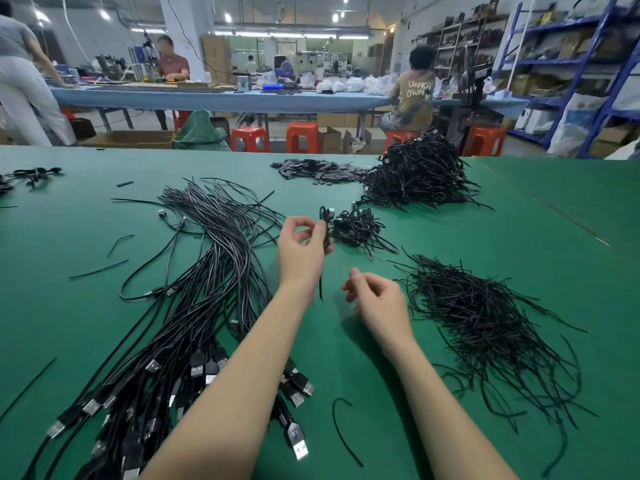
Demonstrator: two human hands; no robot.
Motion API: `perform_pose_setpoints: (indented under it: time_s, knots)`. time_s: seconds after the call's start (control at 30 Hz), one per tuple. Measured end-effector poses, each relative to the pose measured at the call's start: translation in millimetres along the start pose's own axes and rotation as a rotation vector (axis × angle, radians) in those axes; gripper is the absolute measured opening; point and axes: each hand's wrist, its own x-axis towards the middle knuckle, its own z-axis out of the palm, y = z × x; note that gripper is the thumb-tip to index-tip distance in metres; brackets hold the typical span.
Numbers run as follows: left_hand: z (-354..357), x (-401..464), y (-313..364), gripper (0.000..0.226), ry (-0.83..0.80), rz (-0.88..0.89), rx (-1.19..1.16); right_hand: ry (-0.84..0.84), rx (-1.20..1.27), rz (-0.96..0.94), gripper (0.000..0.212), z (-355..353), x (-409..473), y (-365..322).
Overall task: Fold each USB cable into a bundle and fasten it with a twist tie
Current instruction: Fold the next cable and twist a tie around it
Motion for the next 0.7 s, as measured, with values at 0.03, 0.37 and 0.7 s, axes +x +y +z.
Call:
perform_pose_setpoints:
  time_s: [0.03,0.37,0.7]
  knots:
    - [7.3,13.1,-2.2,0.018,0.027,-0.048,0.000,-0.024,-0.044,-0.023,0.040,1.7,-0.1,2.1]
    - [56.3,70.4,-42.9,0.014,-0.072,-0.331,0.437,0.014,0.000,-0.047,0.038,5.0,6.7,9.9]
    - [3.2,22.9,-5.6,0.023,-0.321,-0.170,0.556,0.018,-0.058,-0.060,0.037,1.6,4.6,7.4]
